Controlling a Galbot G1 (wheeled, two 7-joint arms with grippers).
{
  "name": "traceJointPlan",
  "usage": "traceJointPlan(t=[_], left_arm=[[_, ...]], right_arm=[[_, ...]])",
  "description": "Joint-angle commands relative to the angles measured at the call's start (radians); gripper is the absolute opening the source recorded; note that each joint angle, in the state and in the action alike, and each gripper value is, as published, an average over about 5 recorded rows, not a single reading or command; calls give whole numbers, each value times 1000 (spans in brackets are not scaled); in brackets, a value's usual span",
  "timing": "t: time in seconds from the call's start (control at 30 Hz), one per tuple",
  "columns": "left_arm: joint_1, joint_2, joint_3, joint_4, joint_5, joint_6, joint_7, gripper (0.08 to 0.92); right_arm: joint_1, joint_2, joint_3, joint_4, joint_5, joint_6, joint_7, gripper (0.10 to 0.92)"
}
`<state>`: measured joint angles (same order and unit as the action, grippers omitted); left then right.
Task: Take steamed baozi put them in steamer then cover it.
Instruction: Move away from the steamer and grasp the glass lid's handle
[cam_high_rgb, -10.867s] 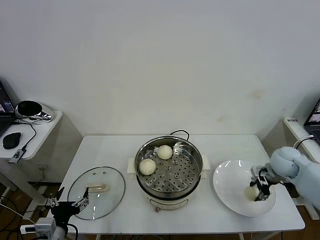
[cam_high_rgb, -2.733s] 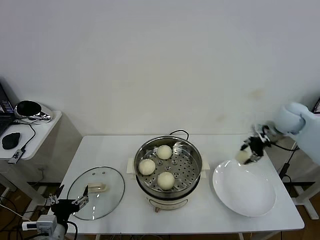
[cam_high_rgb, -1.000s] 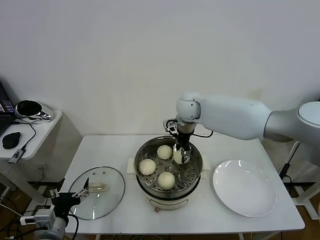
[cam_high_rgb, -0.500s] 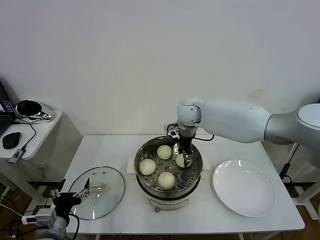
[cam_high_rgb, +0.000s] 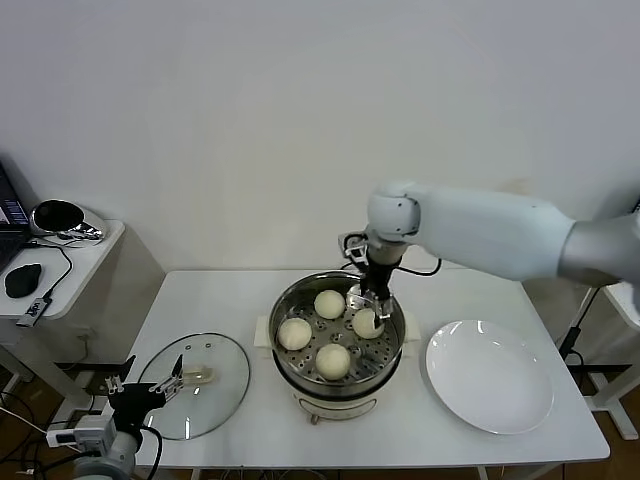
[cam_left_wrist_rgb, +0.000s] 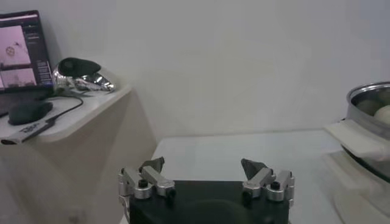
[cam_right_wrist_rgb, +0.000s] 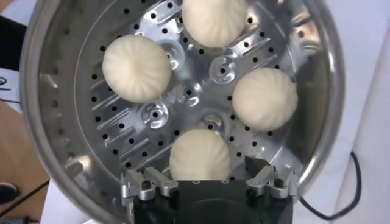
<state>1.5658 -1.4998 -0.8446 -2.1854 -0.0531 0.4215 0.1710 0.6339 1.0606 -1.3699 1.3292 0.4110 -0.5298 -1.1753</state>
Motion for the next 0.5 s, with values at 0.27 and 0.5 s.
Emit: traceJointPlan(t=[0.27,0.5], left_arm=[[20,22,14,27,-77,-49,-38,823],[26,16,54,31,-84,-52,-28,823]], right_arm=[[-172,-596,425,330,233,18,513,823],[-685,-744,964,360,257,121,699,823]])
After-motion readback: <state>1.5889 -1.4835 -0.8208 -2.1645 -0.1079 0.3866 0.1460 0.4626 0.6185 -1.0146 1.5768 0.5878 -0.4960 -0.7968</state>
